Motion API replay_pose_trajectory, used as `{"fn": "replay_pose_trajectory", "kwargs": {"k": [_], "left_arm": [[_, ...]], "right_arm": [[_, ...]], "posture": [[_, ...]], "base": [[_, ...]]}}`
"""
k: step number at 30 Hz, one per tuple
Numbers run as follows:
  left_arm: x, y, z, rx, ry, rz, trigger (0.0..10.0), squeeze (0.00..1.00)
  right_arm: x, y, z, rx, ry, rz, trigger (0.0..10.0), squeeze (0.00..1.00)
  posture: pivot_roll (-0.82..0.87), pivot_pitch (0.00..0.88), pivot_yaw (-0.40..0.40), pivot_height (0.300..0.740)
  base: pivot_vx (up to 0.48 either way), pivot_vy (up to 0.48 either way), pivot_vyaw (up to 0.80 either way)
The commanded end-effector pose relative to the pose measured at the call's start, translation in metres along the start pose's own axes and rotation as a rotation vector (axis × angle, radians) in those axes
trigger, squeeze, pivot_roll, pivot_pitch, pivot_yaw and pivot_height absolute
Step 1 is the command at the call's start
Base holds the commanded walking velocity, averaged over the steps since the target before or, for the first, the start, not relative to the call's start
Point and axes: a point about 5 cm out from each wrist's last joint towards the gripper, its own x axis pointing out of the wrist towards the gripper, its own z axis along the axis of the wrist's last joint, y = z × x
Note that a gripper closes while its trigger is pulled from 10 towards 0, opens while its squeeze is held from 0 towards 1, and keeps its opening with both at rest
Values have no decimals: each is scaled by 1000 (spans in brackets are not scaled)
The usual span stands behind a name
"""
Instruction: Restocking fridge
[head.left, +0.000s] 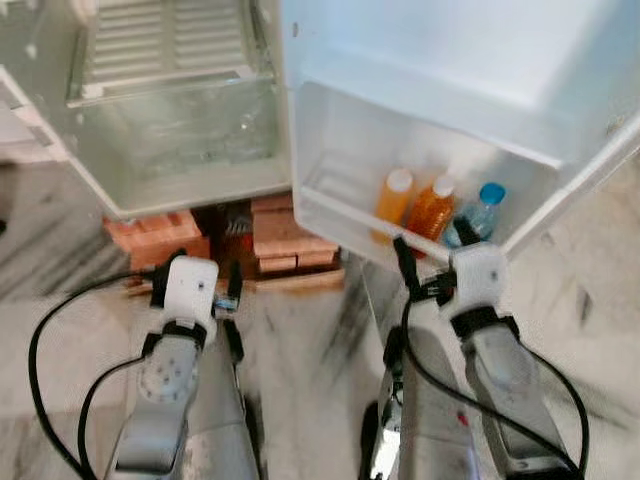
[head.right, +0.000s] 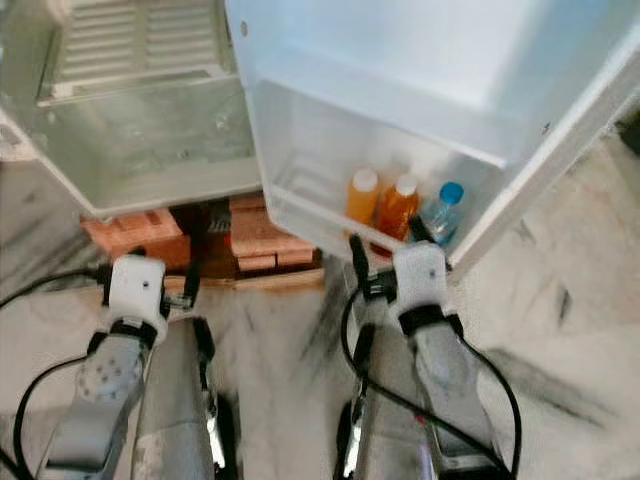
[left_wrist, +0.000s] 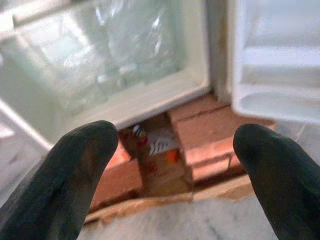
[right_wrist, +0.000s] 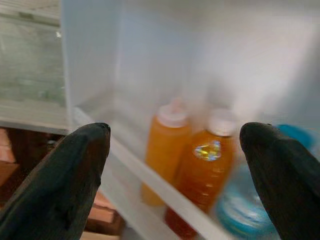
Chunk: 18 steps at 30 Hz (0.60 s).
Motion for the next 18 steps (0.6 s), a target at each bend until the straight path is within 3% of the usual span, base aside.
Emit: {"fn": "replay_pose_trajectory", "kwargs": {"k": [1,3,4,6,11,16,18], "left_arm": [[-5,0,-10,-12,36,-6,10000,0],[-5,0,-13,-16,48,2,10000,0],[-4,-1,-19,-47,96,39,10000,0],[-3,-6,-20,-66,99,29,10000,0],[3,-12,-18,-40,74,-4,10000,0],[5,-7,-21,-48,74,13,10000,0],[7,-8,-20,-57,69,23,10000,0]], "right_arm": [[0,-5,1,9,3,-61,10000,0],[1,-8,0,25,9,-92,10000,0],[2,-11,-12,55,63,-193,10000,0],[4,-8,-19,78,92,-243,10000,0],[13,8,-17,92,88,-226,10000,0],[10,1,-20,100,110,-237,10000,0],[6,-10,-24,101,131,-273,10000,0]], "posture": [[162,105,-17,542],[160,102,-26,547],[170,99,-37,557],[174,99,-37,567],[165,78,-28,592],[148,76,-41,617],[140,73,-48,632]], "base": [[0,0,0],[0,0,0],[0,0,0],[0,0,0],[0,0,0],[0,0,0],[0,0,0]]}}
